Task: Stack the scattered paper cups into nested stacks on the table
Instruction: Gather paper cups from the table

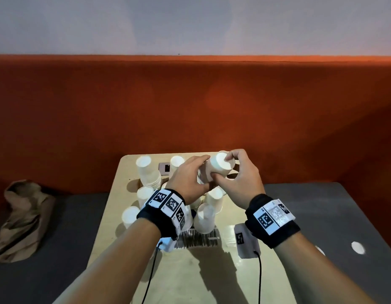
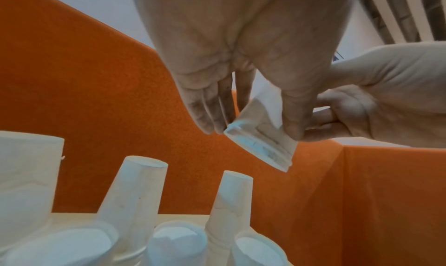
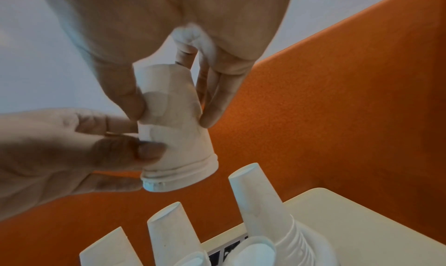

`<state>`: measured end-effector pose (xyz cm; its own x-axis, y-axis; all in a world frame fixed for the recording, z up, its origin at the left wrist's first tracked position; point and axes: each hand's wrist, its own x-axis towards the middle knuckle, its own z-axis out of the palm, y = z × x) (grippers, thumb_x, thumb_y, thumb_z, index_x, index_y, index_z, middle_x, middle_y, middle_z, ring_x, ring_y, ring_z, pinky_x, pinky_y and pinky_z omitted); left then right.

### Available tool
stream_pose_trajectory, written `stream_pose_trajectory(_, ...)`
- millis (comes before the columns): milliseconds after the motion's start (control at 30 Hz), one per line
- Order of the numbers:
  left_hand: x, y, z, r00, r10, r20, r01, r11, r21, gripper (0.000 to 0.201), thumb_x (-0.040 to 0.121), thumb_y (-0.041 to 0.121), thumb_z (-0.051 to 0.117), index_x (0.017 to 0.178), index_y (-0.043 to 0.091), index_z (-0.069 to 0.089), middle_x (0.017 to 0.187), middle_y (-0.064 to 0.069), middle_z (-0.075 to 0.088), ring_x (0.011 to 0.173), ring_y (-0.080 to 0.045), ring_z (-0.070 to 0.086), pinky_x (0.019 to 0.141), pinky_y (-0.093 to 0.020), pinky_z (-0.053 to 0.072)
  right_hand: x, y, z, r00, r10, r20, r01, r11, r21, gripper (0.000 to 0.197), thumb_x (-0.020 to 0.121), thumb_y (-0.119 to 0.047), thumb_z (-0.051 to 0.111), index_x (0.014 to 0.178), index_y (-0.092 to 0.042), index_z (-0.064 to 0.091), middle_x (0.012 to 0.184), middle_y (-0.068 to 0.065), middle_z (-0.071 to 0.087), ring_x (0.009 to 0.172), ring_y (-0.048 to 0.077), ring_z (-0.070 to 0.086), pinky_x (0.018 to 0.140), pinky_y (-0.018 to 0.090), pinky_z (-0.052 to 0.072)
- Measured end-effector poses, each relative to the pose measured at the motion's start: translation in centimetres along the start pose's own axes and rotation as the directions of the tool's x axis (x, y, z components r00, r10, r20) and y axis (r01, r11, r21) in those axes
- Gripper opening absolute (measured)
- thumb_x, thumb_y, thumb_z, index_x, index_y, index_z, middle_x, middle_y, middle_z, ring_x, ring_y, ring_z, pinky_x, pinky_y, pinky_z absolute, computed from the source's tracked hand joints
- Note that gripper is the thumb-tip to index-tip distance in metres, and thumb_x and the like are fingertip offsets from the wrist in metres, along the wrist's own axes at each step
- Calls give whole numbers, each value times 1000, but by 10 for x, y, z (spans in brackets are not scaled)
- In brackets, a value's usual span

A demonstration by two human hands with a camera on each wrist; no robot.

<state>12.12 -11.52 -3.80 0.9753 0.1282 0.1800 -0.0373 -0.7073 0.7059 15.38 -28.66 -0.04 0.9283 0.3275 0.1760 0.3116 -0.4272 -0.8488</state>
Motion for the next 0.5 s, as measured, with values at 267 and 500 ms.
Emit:
stream_pose_trajectory(267, -9, -16, 7, 982, -190, 12, 187, 974, 126, 73, 82, 40, 73, 146, 24, 41, 143, 2, 49, 128, -17, 49, 107, -39, 42, 20, 38, -12, 985, -12, -170, 15, 1000, 17, 41, 82, -24, 77, 108, -31, 46, 110, -14, 54, 97, 13, 57, 79, 33, 51)
stream_pose_trajectory(500, -19, -24, 10, 962, -265, 63, 245, 944, 221, 69, 86, 34, 68, 148, 24, 39, 143, 1, 49, 129, -18, 47, 108, -33, 37, 38, 58, 5, 993, -56, -108, 44, 993, -106, 37, 86, -24, 72, 112, -26, 46, 117, -8, 54, 99, 17, 56, 79, 38, 51)
